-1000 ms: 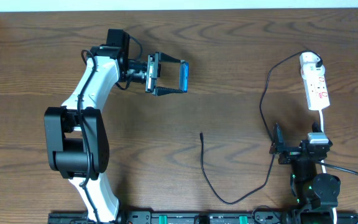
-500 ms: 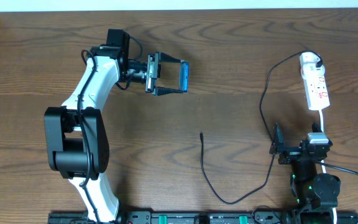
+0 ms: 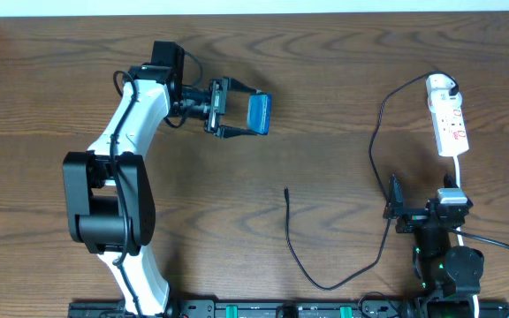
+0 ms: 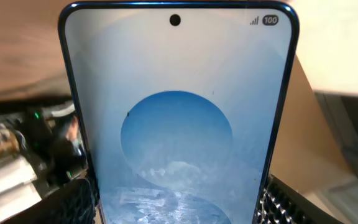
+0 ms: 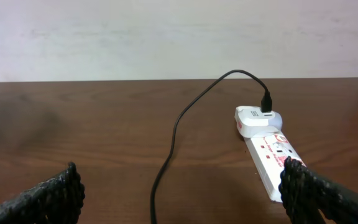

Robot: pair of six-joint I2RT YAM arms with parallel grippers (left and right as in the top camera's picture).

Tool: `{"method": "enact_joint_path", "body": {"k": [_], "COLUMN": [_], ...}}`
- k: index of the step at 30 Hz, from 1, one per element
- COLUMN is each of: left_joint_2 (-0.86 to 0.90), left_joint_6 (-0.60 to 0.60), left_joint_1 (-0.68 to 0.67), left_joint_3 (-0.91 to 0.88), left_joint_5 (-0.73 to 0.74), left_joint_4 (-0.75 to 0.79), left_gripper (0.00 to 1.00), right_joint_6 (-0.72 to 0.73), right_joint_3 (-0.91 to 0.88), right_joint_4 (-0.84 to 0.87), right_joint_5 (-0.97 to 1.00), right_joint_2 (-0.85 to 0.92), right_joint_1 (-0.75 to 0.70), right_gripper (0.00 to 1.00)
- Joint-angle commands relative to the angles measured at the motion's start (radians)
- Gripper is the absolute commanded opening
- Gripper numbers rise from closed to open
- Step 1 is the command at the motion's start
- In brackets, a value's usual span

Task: Plug charger to phone and switch on socket
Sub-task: 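Rotate the held phone so its bottom port faces right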

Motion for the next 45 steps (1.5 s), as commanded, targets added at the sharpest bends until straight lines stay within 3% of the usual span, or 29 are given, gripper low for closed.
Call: {"method": "enact_joint_path", "body": {"k": [1, 10, 17, 27, 45], "left_joint_2": [-0.026, -0.026, -0.026, -0.026, -0.027], "left_joint_6": [-0.012, -0.012, -0.011, 0.026, -0.020], "left_joint_1": [0.004, 0.004, 0.004, 0.004, 0.000], "left_joint_3": [0.009, 0.009, 0.009, 0.009, 0.009], "left_joint_5": [-0.124, -0.440, -0.603, -0.643, -0.644], "left_joint_4": [-0.002, -0.002, 0.008, 0.152, 0.205], "left_gripper": [0.08, 0.07, 0.08, 0.07, 0.07], "right_joint_6": [-0.018, -0.018, -0.018, -0.018, -0.018], "right_joint_3": [-0.001, -0.001, -0.001, -0.001, -0.001], "right_joint_4": [-0.005, -0.005, -0.005, -0.005, 0.078], "right_joint_5": [-0.002, -0.002, -0.002, -0.002, 0.034], "right_joint_2": [-0.006, -0.006, -0.006, -0.006, -0.006], "right_joint_1": [0.008, 0.008, 0.008, 0.008, 0.008], "right_gripper": [0.99, 0.99, 0.99, 0.99, 0.99]}}
